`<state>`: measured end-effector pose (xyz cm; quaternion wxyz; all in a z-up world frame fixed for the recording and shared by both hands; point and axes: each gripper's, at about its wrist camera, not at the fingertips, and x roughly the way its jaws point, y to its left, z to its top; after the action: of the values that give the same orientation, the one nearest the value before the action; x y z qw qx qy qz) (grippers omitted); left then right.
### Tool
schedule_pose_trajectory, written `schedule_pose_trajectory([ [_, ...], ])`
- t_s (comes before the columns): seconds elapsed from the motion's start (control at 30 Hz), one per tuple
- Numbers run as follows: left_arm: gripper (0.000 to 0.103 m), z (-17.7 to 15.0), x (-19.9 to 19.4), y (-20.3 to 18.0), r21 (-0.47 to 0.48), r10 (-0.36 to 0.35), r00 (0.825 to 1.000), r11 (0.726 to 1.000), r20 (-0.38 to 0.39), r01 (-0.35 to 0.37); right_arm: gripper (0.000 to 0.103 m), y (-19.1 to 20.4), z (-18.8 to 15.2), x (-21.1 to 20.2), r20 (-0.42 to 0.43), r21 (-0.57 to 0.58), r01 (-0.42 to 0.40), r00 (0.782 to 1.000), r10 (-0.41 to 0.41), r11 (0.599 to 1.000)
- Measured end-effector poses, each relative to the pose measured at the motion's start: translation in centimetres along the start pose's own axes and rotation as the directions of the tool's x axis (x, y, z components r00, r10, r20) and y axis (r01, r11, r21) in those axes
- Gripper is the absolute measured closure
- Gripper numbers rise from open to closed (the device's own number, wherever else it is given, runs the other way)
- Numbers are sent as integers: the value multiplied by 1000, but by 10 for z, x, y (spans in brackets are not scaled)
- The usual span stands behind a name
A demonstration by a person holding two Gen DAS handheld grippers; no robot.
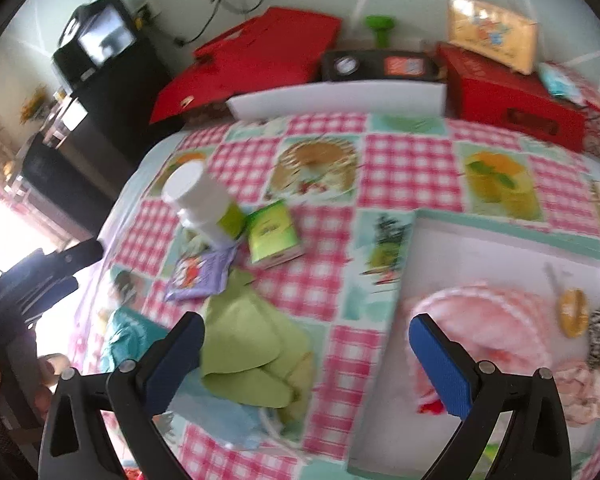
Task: Organize soft objects
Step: 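Withdraw both grippers from the tray toward the green cloth on the table, then lower the right gripper onto the green cloth and close on it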
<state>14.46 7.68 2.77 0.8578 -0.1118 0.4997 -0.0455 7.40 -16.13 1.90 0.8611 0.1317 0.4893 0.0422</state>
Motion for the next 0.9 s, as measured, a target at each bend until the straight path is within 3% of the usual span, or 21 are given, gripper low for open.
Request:
schedule_pose_trajectory([
  [0.47,6,-5,22,1,39,-7,992,999,-124,12,14,23,-20,54,-189,-115,-62,981,39,991],
  [0.7,6,3,38,4,40,-83,974,995,-209,93,20,19,-15,74,-198,-125,-12,980,-13,992],
  [0.9,7,8,49,13,9,-102,959,994,-264,108,24,23,-15,91,-209,-153,19,976,-51,988],
])
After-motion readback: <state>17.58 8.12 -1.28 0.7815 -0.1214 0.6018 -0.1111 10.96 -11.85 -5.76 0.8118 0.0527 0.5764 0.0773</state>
